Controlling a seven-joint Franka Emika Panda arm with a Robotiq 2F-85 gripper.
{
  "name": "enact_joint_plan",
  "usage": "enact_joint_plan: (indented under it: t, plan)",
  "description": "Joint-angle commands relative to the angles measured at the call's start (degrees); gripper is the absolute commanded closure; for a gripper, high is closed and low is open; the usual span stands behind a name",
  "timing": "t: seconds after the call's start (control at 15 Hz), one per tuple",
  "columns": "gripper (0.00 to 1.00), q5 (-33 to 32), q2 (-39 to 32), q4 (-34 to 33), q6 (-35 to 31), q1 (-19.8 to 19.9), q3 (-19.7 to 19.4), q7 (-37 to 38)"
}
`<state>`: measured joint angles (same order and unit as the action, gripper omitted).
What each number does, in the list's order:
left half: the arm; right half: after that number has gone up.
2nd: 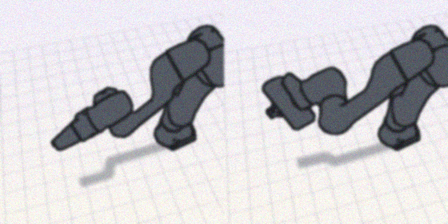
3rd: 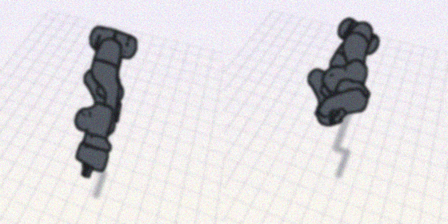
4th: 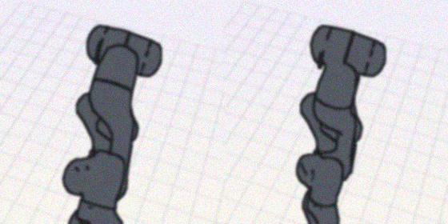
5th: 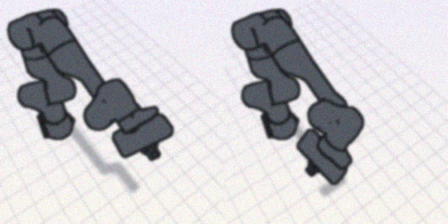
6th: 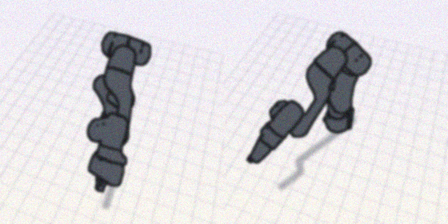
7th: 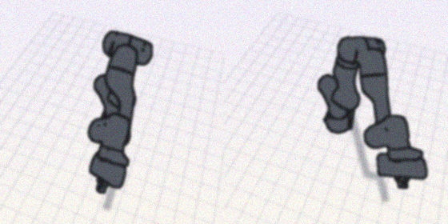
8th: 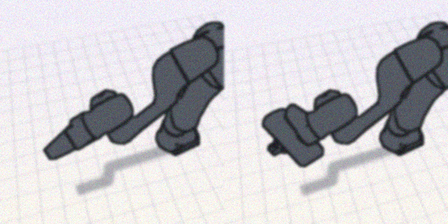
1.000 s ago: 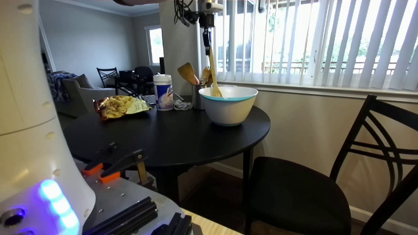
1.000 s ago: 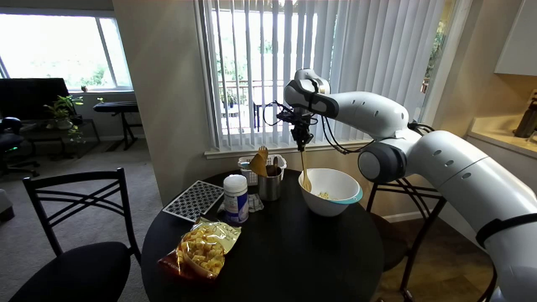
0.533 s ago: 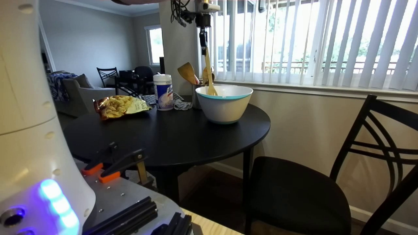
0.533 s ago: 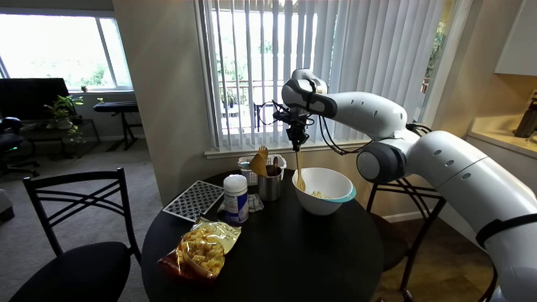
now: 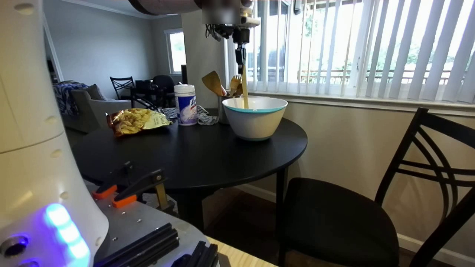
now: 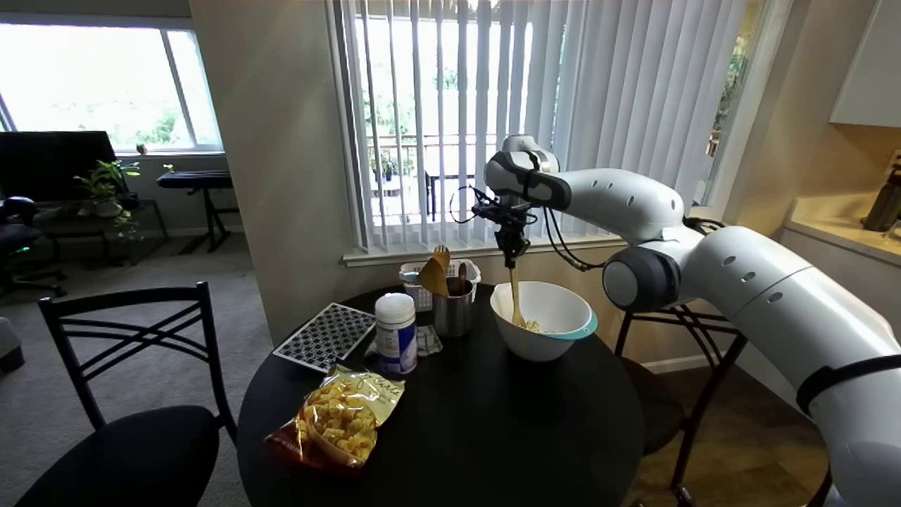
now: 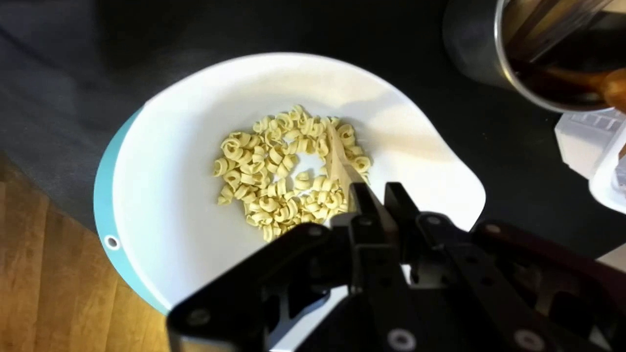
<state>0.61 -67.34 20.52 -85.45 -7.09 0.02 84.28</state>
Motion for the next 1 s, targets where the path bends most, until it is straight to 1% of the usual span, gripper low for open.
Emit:
enact_joint_plan:
  t: [0.0, 0.33, 0.93]
  plan:
    - [0.97, 2.47, -1.08, -0.16, -0.98, 2.77, 1.02, 3.43]
    - [0.97, 3.81, -0.69, -0.32, -1.32, 4.42, 0.62, 6.41]
    - [0.97, 1.73, -0.03, -0.38, -0.6, 2.88, -2.01, 4.61]
